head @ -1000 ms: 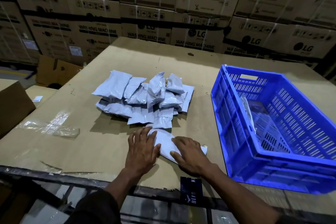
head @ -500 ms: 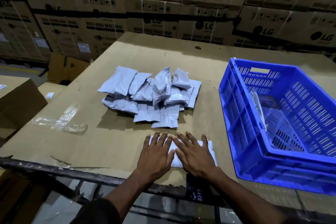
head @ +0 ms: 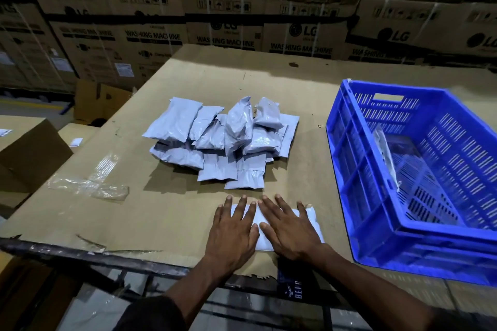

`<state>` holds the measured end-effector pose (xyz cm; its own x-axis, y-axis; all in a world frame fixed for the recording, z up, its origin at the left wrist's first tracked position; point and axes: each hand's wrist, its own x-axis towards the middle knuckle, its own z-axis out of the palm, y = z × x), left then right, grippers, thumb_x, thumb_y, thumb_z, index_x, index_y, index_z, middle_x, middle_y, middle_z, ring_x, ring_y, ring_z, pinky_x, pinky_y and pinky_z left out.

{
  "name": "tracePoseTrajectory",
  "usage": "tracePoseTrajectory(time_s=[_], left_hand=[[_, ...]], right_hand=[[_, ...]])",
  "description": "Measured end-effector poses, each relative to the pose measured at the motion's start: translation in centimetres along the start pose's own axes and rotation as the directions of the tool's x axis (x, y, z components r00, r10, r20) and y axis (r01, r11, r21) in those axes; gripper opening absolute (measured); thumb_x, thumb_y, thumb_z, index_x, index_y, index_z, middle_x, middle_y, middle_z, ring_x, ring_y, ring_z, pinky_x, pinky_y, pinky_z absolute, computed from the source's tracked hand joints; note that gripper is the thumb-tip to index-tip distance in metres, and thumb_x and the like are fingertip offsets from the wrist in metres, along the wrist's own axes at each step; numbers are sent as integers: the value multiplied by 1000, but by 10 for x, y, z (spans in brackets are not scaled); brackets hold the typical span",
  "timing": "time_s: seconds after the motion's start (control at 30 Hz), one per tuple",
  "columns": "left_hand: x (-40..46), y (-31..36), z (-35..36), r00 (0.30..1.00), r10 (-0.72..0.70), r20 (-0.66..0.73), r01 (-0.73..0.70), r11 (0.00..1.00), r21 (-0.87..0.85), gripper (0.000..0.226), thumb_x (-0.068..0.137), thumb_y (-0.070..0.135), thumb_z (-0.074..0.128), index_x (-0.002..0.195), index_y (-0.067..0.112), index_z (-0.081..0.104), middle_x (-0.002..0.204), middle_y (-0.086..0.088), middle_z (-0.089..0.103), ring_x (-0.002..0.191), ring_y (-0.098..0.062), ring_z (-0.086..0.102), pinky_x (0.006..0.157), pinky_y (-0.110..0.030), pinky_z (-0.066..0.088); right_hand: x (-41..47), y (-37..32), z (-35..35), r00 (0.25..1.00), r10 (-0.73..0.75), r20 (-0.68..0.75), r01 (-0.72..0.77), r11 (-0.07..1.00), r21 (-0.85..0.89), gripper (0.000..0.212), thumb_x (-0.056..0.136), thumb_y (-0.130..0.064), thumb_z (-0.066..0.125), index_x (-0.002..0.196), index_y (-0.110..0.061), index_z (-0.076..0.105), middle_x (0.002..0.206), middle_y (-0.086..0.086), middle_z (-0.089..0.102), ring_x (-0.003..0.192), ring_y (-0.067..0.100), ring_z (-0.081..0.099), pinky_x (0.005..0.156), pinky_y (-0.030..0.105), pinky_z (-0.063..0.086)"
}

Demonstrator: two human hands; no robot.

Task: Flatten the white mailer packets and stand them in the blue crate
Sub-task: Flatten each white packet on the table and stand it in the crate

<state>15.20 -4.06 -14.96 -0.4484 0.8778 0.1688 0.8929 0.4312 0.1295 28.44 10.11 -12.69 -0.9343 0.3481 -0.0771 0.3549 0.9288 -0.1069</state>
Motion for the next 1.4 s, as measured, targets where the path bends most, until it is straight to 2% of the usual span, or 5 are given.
tracePoseTrajectory(time_s=[0.1,0.8,1.1,1.23,1.4], left_hand=[[2,0,-3,1000,-9,-8,9,1000,-2,56,96,43,38,140,17,63,149,-10,57,136,-42,52,106,-57,48],[-7,-7,-10,995,78,62,-79,997,2,56,101,59,35,145,28,52,149,-1,55,131,-36,56,99,-61,49],[-18,-12,-10,973,192,-130,-197,980,-23,72,87,68,59,139,18,52,154,-10,47,139,-34,43,106,-61,38],[-17,-14,-7,956,187,-226,-190,982,9,62,80,37,75,135,17,53,149,-11,50,135,-38,50,105,-61,41],[-19,-17,-5,942,136,-306,-120,990,71,50,83,30,60,131,17,60,141,-10,58,130,-37,53,104,-60,41]], right_hand=[[-4,12,-2,1000,14,-5,-15,1000,-20,77,91,-68,-13,159,-35,5,165,-13,-4,154,17,-1,116,67,0],[-29,16,-10,997,-71,0,71,997,43,64,102,-65,14,159,-37,6,167,-9,-8,154,16,-8,119,56,2],[-40,25,-10,980,-141,-143,147,988,39,52,106,-48,29,154,-30,27,162,-6,27,142,20,35,110,50,36],[-43,20,-13,936,-180,-304,225,967,120,47,105,-33,42,151,-25,36,159,-4,36,135,21,45,103,46,45],[-57,22,-3,799,-546,-253,499,836,-230,46,104,-20,36,148,-31,44,164,-16,21,153,39,7,115,64,11]])
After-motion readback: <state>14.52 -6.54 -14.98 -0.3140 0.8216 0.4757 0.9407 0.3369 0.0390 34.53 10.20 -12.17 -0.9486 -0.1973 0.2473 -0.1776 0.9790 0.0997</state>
